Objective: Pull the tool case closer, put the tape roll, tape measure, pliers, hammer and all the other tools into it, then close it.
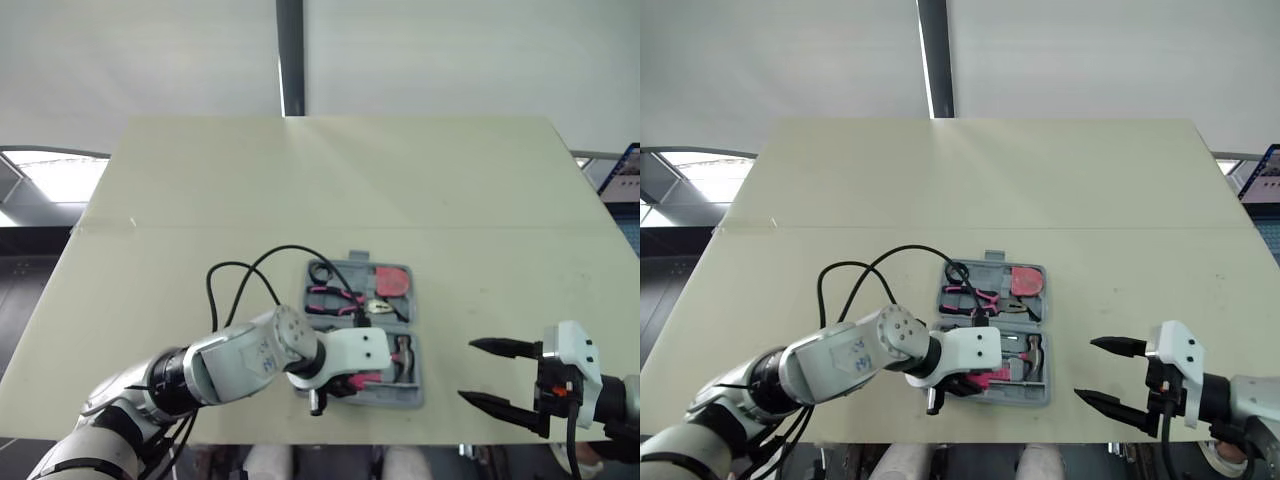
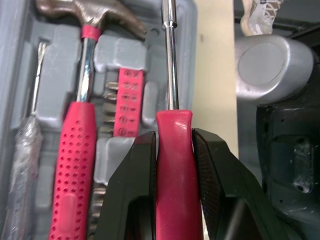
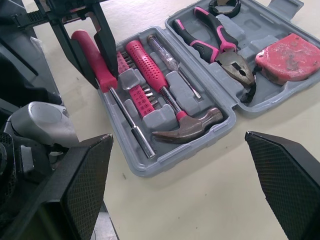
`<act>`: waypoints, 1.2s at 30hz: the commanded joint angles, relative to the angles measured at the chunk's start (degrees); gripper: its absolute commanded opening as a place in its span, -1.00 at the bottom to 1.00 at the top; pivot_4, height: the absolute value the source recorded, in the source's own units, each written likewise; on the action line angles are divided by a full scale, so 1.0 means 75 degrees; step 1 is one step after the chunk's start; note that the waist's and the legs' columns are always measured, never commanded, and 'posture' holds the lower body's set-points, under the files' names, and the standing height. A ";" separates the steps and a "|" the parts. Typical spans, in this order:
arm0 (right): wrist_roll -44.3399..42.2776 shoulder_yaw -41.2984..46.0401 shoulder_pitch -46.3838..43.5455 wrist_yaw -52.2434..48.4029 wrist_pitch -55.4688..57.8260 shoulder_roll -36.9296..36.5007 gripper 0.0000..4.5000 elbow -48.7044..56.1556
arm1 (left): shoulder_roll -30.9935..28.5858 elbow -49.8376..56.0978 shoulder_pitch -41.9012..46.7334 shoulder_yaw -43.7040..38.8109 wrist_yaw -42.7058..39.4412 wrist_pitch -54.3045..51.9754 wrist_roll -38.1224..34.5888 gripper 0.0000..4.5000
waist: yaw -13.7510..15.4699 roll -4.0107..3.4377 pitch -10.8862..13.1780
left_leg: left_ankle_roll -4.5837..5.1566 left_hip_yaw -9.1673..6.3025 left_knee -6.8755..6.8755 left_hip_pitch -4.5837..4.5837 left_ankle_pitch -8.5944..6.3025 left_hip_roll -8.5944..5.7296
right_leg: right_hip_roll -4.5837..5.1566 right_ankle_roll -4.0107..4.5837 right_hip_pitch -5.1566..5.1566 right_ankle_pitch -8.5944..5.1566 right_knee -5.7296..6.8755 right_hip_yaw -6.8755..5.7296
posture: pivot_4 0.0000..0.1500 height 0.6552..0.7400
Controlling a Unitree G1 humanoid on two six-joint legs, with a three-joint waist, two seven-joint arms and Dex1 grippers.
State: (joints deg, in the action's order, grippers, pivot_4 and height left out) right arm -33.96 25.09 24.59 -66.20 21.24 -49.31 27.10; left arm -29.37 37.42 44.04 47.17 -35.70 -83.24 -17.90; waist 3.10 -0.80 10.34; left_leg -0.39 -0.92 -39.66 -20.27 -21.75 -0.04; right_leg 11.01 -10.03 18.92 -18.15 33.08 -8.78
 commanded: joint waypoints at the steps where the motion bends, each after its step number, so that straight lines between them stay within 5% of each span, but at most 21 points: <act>1: -0.0050 0.0091 0.0027 -0.0064 -0.0137 0.0053 1.00 0.0080 | -0.0045 0.0033 0.0175 0.0205 0.0026 0.0047 -0.0127 -0.74 | 0.0016 0.0000 0.0000 | 0.0000 -0.0001 -0.0001 -0.0001 0.0000 0.0000 | 0.0000 0.0000 0.0000 0.0000 0.0000 0.0000 | 1.00 0.94; 36: -0.0146 0.0189 0.0098 0.0113 -0.0042 0.0125 1.00 0.0234 | -0.0027 -0.0715 0.0577 0.0906 -0.0058 0.1003 0.0032 -0.74 | 0.0015 0.0000 0.0000 | 0.0001 -0.0001 -0.0004 -0.0002 0.0000 -0.0001 | 0.0000 0.0000 0.0000 0.0000 0.0002 0.0000 | 1.00 0.94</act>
State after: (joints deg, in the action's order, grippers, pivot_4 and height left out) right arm -34.01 25.09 25.26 -65.48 21.24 -48.65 27.03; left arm -29.86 31.01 47.04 53.10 -35.88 -76.86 -18.26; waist 3.21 -0.80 10.34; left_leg -0.38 -0.92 -39.69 -20.29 -21.75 -0.04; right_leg 11.01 -10.03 18.92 -18.15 33.09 -8.78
